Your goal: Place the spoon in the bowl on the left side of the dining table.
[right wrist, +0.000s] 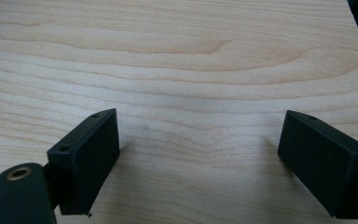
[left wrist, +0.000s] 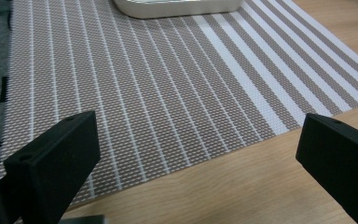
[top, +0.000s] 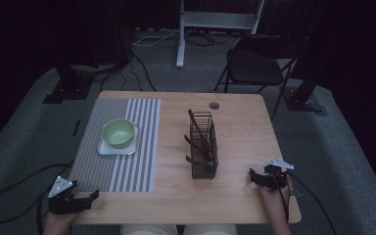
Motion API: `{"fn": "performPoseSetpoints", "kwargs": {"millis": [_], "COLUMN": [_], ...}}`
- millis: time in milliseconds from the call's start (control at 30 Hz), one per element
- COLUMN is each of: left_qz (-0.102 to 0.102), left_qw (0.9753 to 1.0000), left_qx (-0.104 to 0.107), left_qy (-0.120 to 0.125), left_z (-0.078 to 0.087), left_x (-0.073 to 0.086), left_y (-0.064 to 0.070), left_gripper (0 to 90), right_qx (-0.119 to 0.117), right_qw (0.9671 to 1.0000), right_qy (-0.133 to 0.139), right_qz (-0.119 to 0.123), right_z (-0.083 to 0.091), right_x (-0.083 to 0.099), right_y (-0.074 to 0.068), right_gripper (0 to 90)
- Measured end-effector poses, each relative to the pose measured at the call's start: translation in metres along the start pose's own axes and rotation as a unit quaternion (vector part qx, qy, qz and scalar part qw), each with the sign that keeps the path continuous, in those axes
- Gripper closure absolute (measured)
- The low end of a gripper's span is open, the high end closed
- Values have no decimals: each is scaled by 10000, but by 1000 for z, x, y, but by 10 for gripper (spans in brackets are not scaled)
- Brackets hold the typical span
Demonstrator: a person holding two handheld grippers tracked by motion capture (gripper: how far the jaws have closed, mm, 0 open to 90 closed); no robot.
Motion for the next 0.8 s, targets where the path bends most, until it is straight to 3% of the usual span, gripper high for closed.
{"fn": "performPoseSetpoints", "kwargs": {"millis": [133, 333, 533, 800], "left_qz": [-132, -85, 24, -54], "left_qw": [9999, 9999, 9999, 9990], "left_qx": [-32, -22, 118, 320], "left_qy": [-87, -82, -124, -294], "left_z": [-1, 0, 0, -3], "left_x": [0, 1, 3, 4], "left_y": [3, 1, -1, 4], "left_gripper": [0, 0, 0, 0], "right_qx": [1, 0, -1, 0], "right_qw": [10000, 10000, 10000, 10000], "right_qy": [0, 0, -1, -1], "right_qz": [2, 0, 1, 3], "right_z": [0, 0, 0, 0], "right_x": [0, 0, 0, 0], "right_y": [0, 0, 0, 0], "right_gripper": [119, 119, 119, 119]}}
Point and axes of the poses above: each handheld gripper's, and its own axes: z roughly backward along the jaws, x roughly out of its underside, y roughly to its right, the point moved 7 cm from there along -z, roughly forward along the jaws, and after that the axes turned 2 degrees about y, right-handed, at the moved point
